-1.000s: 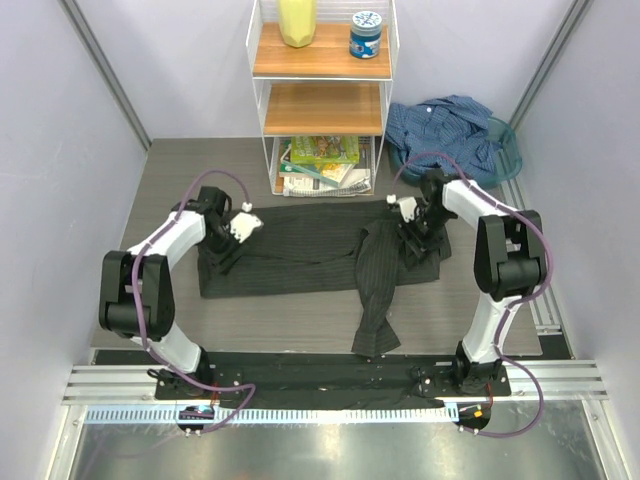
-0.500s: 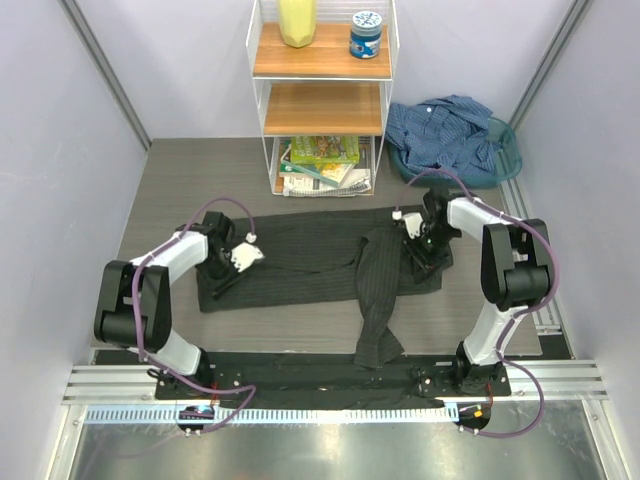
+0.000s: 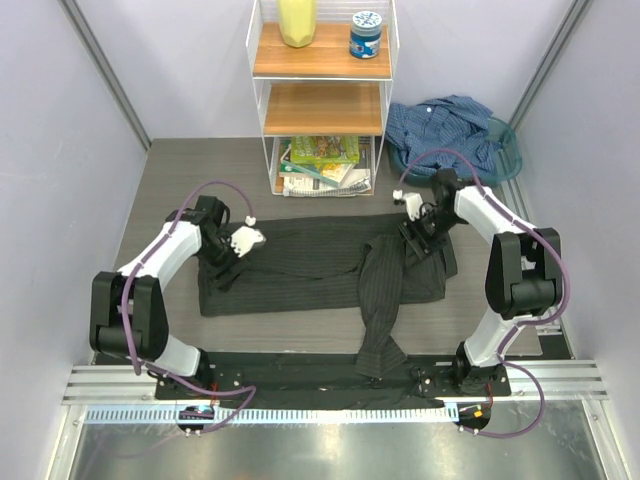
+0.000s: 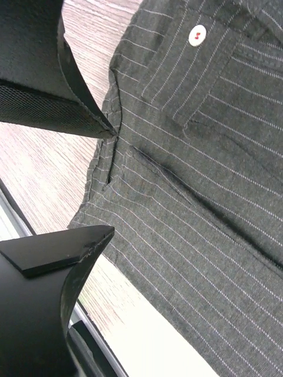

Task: Fold and stack the long sleeve shirts
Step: Fold the shirt

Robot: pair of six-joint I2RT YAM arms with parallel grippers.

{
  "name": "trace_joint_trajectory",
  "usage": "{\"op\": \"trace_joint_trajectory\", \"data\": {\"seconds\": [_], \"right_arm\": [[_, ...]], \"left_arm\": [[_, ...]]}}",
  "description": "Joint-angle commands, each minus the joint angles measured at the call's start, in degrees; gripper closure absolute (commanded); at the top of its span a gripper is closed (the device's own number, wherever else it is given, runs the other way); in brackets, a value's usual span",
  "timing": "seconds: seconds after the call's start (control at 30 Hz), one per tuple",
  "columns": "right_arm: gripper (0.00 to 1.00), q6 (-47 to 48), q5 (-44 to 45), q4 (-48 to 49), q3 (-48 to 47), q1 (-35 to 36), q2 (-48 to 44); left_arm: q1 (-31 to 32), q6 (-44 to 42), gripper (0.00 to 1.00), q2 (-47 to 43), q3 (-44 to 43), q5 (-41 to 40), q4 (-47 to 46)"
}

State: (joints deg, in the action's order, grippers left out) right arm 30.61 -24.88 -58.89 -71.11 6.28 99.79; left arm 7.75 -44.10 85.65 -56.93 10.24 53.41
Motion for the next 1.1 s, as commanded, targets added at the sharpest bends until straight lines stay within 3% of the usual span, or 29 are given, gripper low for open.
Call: {"op": "trace_joint_trajectory", "data": {"seconds": [0.0,0.27,0.4,0.63,0.73,0.87,1.07], "right_arm": [[0.39,-3.7,-5.4,4.6,-5.3,0.0,-1.3],[0.32,-2.8,-3.7,7.0,-15.3,0.4,6.6],[0.29,-0.5,-2.7,6.9,-16.8,1.8,8.8],[0.31,2.3,-1.0,6.5,-15.1,4.9,10.8],[0.37,2.4,-0.5,7.1,-14.7,5.1,11.0],[0.54,2.6,-0.4,7.0,-14.5,5.3,11.1],[0.60,3.2,-0.3,6.6,-13.9,5.8,10.7]], "left_arm": [[-0.3,-1.3,0.37,0.9,-1.2,2.1,-0.5],[-0.3,-4.1,0.38,6.3,-4.9,2.9,0.0],[-0.3,-5.2,0.38,8.0,-5.5,2.1,-0.2],[-0.2,-6.7,0.38,10.4,-6.8,2.5,1.7],[-0.2,-7.6,0.39,10.3,-5.9,1.6,1.6],[-0.2,-8.1,0.43,10.8,-5.0,0.8,1.5],[-0.2,-9.3,0.48,11.0,-3.3,-0.9,1.3]]}}
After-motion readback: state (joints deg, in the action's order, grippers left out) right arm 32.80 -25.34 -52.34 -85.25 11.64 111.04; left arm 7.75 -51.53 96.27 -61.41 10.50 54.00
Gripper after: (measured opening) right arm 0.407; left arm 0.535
